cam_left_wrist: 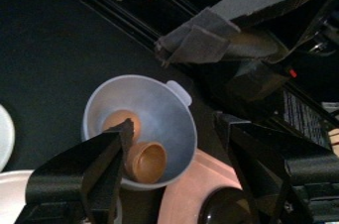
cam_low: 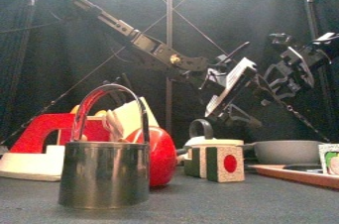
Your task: Grab small plate
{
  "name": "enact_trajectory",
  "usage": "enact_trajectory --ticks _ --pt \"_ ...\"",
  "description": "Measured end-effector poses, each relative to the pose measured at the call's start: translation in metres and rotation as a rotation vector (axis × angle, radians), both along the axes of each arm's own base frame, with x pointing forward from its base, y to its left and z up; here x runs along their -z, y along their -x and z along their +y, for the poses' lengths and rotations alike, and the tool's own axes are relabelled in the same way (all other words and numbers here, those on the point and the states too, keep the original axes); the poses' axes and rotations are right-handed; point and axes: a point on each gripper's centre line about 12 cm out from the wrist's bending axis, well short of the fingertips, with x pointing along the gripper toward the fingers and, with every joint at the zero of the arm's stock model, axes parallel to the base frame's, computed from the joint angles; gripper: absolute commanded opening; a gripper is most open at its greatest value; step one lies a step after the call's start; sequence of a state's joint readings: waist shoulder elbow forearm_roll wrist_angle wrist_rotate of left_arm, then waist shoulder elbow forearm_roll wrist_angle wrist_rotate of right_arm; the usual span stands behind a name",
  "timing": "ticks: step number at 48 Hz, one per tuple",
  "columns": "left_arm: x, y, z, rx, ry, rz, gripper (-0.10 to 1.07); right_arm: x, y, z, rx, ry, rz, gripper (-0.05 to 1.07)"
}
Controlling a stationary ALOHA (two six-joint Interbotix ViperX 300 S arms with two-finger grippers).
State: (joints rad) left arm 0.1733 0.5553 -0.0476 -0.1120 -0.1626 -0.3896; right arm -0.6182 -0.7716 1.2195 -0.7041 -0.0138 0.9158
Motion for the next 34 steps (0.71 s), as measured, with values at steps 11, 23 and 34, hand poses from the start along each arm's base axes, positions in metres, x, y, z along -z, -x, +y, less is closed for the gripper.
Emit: enact_trajectory --ticks 11,23,34 --pt "-0.043 0.036 -0.009 0.036 -0.065 -0.011 0.97 0.007 -0.006 -0.003 0.028 -0.083 -0.018 0.93" --pt "-0.078 0.096 -0.033 0.083 -0.109 -0.021 0.97 0.008 -0.018 -0.021 0.094 -0.157 -0.02 0.92" --pt "-0.084 0.146 -0.042 0.095 -0.135 -0.07 0.97 0.012 -0.028 -0.041 0.171 -0.232 -0.026 0.92"
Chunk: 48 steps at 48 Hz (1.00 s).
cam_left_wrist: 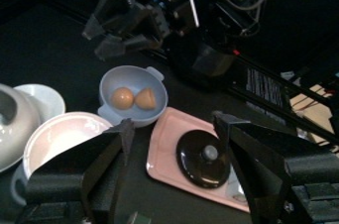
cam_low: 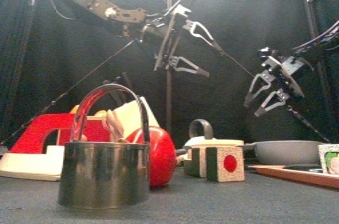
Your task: Grab small plate
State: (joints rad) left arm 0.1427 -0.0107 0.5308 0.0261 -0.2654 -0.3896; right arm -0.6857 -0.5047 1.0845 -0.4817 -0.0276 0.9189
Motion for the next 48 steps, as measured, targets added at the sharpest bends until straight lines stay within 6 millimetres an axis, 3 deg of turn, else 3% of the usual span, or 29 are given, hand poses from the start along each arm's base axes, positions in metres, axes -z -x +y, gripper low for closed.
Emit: enact_trajectory --ticks 14,24,37,48 --pt "-0.001 0.074 -0.011 0.024 -0.047 -0.072 0.97 0.041 -0.013 -0.022 0.106 -0.181 0.075 0.92" --pt "-0.008 0.116 -0.018 0.033 -0.067 -0.18 0.97 0.059 -0.024 -0.041 0.142 -0.232 0.119 0.92" --pt "-0.003 0.155 -0.025 0.04 -0.079 -0.207 0.97 0.076 -0.028 -0.052 0.183 -0.287 0.166 0.92" --pt "0.003 0.172 -0.028 0.043 -0.084 -0.215 0.97 0.088 -0.033 -0.061 0.193 -0.308 0.195 0.91"
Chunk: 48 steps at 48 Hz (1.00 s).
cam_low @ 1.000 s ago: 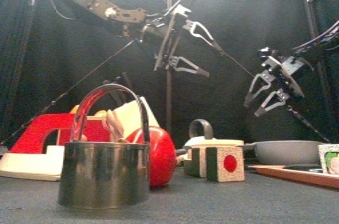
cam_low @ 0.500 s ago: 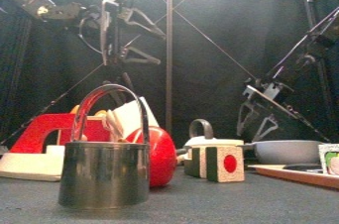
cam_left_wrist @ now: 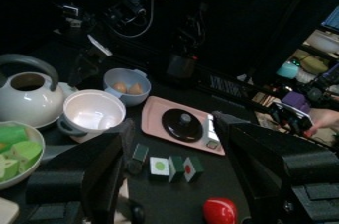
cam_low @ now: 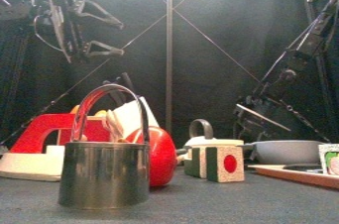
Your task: Grab small plate
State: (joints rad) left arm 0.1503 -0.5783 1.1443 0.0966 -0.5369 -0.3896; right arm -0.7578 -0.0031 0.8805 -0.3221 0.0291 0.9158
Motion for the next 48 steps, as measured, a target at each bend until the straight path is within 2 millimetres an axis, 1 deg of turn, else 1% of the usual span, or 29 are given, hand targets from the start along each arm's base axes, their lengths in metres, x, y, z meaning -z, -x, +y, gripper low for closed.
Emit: enact_trajectory --ticks 5,14,19,23,24,25,26,27,31,34,38,43,48 --pt "0.001 0.003 0.0 -0.002 0.001 -0.002 0.97 0.006 -0.002 -0.002 0.002 -0.013 0.013 0.91" --pt "0.003 0.006 0.0 -0.003 0.005 0.002 0.97 0.009 -0.005 -0.005 -0.002 -0.013 0.018 0.91" --pt "0.006 0.007 0.0 -0.007 0.011 0.008 0.97 0.009 -0.005 -0.005 0.0 -0.014 0.016 0.86" --pt "0.007 0.007 0.001 -0.011 0.014 0.01 0.97 0.01 -0.004 -0.005 0.002 -0.021 0.03 0.77" --pt "0.007 0.008 0.001 -0.013 0.014 0.012 0.97 0.011 -0.002 -0.005 0.007 -0.025 0.038 0.69" --pt "0.007 0.008 0.002 -0.014 0.014 0.012 0.97 0.01 -0.002 -0.006 0.009 -0.025 0.038 0.67" --pt "0.007 0.008 0.002 -0.015 0.013 0.012 0.97 0.012 -0.001 -0.005 0.01 -0.031 0.047 0.6" --pt "0.007 0.008 0.002 -0.017 0.014 0.012 0.97 0.011 -0.001 -0.006 0.015 -0.034 0.048 0.57" --pt "0.008 0.008 0.003 -0.02 0.016 0.015 0.97 0.012 -0.001 -0.005 0.022 -0.042 0.054 0.51" --pt "0.009 0.009 0.003 -0.022 0.018 0.016 0.97 0.01 -0.001 -0.006 0.022 -0.039 0.058 0.48" --pt "0.01 0.009 0.003 -0.022 0.02 0.019 0.97 0.004 0.002 -0.005 0.027 -0.037 0.064 0.47" --pt "0.011 0.01 0.003 -0.026 0.026 0.021 0.97 -0.008 0.007 -0.001 0.03 -0.027 0.076 0.47" --pt "0.012 0.01 0.004 -0.034 0.036 0.022 0.97 -0.024 0.014 0.003 0.036 -0.006 0.076 0.47"
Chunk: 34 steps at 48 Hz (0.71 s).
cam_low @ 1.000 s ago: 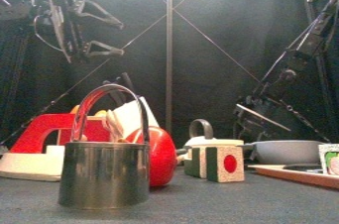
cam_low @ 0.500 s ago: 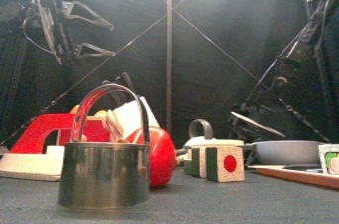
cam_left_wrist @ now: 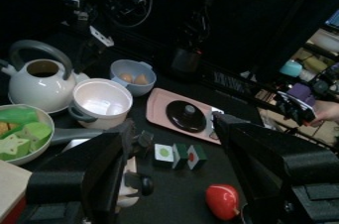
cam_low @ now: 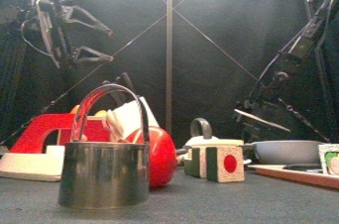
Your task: Grab small plate
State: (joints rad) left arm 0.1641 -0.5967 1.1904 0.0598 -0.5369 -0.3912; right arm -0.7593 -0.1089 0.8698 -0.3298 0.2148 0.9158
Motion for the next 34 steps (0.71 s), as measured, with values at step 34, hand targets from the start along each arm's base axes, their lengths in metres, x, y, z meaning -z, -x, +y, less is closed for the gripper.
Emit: enact_trajectory --ticks 34 --pt "0.0 0.0 0.0 -0.004 0.007 -0.001 0.97 -0.064 0.039 0.025 0.011 0.167 -0.112 0.46"
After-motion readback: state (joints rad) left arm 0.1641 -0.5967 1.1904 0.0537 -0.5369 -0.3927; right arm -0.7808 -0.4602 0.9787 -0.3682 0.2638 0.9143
